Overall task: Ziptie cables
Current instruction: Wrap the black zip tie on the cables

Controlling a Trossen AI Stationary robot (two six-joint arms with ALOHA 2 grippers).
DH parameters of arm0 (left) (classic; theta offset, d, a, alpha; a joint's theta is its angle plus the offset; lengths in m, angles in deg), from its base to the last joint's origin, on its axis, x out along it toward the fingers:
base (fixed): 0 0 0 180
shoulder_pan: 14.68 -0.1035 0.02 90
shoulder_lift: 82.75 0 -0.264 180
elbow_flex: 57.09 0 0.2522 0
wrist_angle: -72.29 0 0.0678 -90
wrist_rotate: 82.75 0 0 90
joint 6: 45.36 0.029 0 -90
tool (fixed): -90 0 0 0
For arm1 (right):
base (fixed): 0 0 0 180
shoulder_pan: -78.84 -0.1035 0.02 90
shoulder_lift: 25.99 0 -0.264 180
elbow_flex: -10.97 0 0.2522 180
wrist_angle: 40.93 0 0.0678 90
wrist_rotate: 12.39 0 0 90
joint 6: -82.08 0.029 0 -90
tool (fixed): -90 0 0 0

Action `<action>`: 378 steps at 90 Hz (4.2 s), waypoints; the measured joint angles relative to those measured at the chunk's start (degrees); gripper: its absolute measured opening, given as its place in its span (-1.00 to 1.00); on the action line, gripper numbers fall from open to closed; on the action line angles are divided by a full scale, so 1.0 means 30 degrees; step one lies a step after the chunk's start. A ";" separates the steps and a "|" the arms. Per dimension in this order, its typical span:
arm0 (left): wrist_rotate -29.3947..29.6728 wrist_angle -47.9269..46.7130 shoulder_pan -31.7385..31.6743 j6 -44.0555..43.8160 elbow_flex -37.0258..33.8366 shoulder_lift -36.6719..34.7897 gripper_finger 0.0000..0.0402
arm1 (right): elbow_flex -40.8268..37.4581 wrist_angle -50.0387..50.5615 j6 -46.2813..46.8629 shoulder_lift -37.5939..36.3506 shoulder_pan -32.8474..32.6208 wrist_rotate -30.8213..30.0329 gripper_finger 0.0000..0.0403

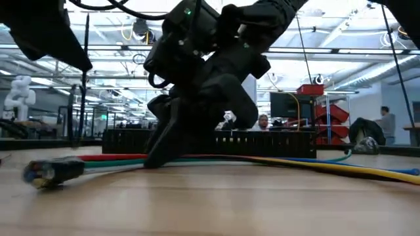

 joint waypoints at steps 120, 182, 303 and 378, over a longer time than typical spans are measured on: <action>0.4835 0.1382 -0.2778 0.3326 -0.0015 0.2121 -1.00 | -0.0423 0.1861 0.2028 -0.3569 -0.0785 -0.5822 -1.00; 0.3825 0.3286 -0.2689 0.5865 -0.0015 0.2180 -1.00 | -0.0415 0.1766 0.1238 -0.4073 -0.0966 -0.7456 -0.15; 0.3883 0.3345 -0.1560 0.7194 -0.0058 0.0188 -1.00 | -0.0507 -0.1408 0.2293 -0.3806 -0.0201 -0.5020 -0.99; 0.2799 0.3976 -0.0253 0.2947 -0.0258 0.2006 -0.27 | -0.0907 0.0549 0.2660 -0.3687 -0.0032 -0.7144 -1.00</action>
